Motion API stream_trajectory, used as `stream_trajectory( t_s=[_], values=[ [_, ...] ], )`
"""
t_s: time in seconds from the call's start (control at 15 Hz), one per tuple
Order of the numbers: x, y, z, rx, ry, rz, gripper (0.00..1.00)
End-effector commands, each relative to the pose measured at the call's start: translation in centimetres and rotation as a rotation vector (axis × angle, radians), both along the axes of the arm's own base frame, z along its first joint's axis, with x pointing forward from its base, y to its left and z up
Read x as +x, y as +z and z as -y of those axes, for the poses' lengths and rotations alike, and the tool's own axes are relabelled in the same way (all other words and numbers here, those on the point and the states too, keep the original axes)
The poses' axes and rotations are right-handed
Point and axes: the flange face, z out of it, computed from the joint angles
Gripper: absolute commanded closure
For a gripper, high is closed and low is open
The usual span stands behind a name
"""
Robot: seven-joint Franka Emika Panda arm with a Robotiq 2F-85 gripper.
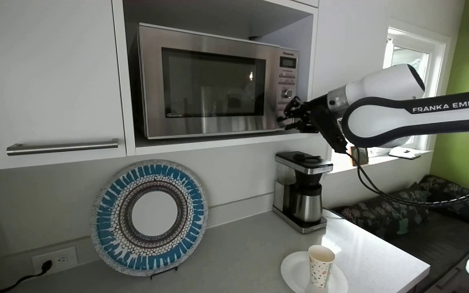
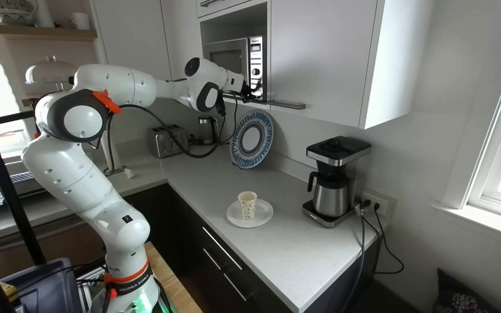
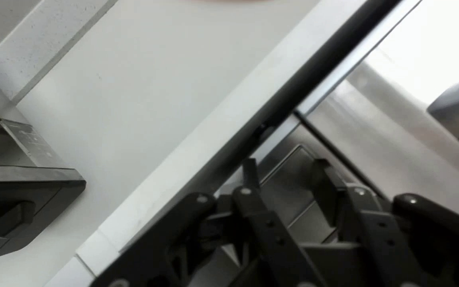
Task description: Push the bottom silver button on the right side of the microwave and open the microwave door fully
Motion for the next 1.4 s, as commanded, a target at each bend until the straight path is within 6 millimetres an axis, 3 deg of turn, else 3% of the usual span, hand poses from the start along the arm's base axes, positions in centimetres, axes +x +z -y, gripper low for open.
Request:
stream_trajectory(
  t_s=[0.0, 0.07, 0.2, 0.53, 1.33],
  values=[
    [-2.2, 2.5, -2.1, -0.063, 0.043, -0.03, 0.26],
    [-2.5, 3.0, -2.6, -0.076, 0.05, -0.017, 0.66],
    [-2.9, 3.9, -2.8, -0.117, 0.025, -0.012, 0.61],
    [-2.3, 3.5, -1.5, -0.157, -0.133, -0.051, 0.99],
    [-0.5, 1.2, -2.8, 0.006, -0.302, -0.081, 1.0]
  ],
)
